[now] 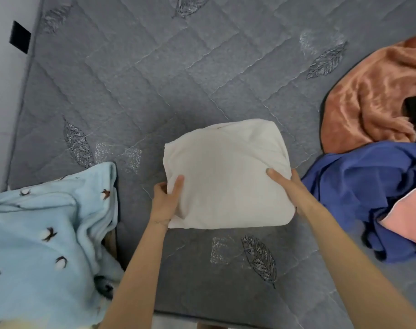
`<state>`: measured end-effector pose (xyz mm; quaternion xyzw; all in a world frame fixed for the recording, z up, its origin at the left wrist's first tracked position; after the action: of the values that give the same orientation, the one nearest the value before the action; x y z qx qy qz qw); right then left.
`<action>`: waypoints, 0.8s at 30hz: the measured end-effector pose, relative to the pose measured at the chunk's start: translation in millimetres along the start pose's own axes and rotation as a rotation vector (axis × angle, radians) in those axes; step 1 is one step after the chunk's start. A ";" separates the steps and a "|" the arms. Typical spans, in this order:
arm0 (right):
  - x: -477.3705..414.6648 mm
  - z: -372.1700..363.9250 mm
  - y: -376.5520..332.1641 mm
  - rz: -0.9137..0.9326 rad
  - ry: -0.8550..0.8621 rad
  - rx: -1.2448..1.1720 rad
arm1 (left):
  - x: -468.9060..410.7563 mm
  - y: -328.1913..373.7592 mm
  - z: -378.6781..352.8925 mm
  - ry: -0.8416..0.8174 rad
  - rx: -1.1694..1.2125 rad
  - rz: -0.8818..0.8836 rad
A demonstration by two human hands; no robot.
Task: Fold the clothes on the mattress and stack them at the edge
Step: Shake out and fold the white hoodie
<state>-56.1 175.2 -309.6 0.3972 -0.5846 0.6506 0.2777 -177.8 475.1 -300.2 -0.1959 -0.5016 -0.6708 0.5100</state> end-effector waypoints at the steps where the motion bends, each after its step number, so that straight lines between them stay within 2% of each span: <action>1: -1.4 0.1 -2.3 -0.005 -0.019 -0.002 | -0.5 -2.0 -1.6 -0.031 0.001 0.024; 4: 1.3 -3.0 -8.0 0.014 -0.092 -0.014 | 7.6 -2.8 -5.0 -0.164 0.018 0.025; 6: 7.9 -9.1 -13.4 0.047 -0.178 -0.018 | 17.3 1.6 -5.4 -0.283 0.068 -0.030; 8: 20.7 -15.1 -16.2 0.045 -0.219 -0.031 | 32.5 7.4 -1.1 -0.327 0.108 -0.098; 17: 132.1 -20.6 -27.2 0.131 -0.125 -0.095 | 137.0 -3.0 37.3 -0.329 0.173 -0.220; 24: 223.6 -44.5 -40.6 0.178 -0.117 -0.125 | 199.1 -10.4 101.8 -0.182 0.118 -0.325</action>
<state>-149.7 202.4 -99.5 0.3631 -0.6721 0.6107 0.2084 -292.5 466.6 -108.2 -0.1421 -0.6093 -0.6930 0.3582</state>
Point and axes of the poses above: each hand's wrist, its own x-axis away from the middle knuckle, its own z-axis out of the back of the hand, y = z × x, the point moved 4 cm from there along -x, towards the middle knuckle, and after that the axes turned 7 degrees about -x, right-handed, at the moved point
